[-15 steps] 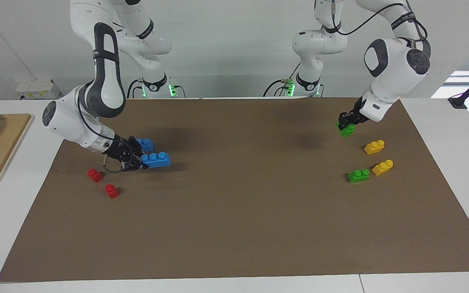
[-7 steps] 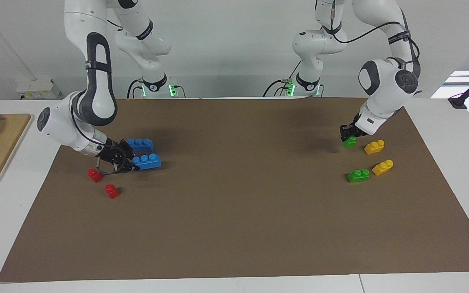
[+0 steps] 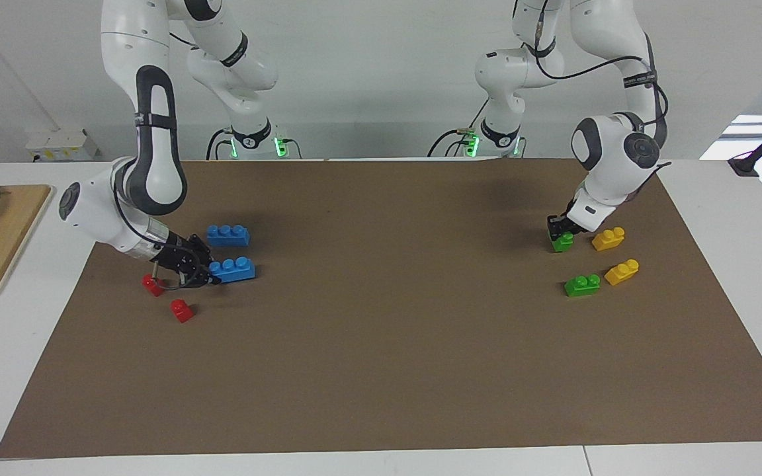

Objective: Remove green block with left arm and hold with right
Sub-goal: 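Open the left gripper on green while the right gripper releases blue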

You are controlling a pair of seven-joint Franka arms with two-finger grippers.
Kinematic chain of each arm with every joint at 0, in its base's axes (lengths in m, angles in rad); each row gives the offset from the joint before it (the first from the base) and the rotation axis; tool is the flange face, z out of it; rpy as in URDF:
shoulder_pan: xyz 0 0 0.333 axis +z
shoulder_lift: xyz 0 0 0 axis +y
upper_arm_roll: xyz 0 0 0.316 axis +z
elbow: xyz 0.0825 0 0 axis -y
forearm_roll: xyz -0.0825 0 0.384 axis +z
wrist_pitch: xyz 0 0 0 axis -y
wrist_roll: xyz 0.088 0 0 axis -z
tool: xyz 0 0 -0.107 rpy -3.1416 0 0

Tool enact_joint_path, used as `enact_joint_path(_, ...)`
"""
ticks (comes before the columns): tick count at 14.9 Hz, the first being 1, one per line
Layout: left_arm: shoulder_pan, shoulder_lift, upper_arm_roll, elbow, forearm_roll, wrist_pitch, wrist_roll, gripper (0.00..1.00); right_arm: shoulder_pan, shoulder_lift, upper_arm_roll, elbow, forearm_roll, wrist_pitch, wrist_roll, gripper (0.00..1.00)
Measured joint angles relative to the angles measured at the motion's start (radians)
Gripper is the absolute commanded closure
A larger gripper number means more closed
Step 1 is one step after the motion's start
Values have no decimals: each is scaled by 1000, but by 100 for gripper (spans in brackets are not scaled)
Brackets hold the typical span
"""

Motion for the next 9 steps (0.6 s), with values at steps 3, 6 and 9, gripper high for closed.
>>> enact_joint_path(3, 0, 2, 0, -22, 0, 23, 0, 78, -2, 0, 1, 0, 0, 0, -1, 100)
enact_joint_path(6, 0, 0, 0, -25, 0, 27, 0, 0, -2, 0, 4, 0, 0, 3, -1, 100)
enact_joint_path(9, 0, 0, 0, -26, 0, 27, 0, 0, -2, 0, 5, 0, 0, 6, -1, 60)
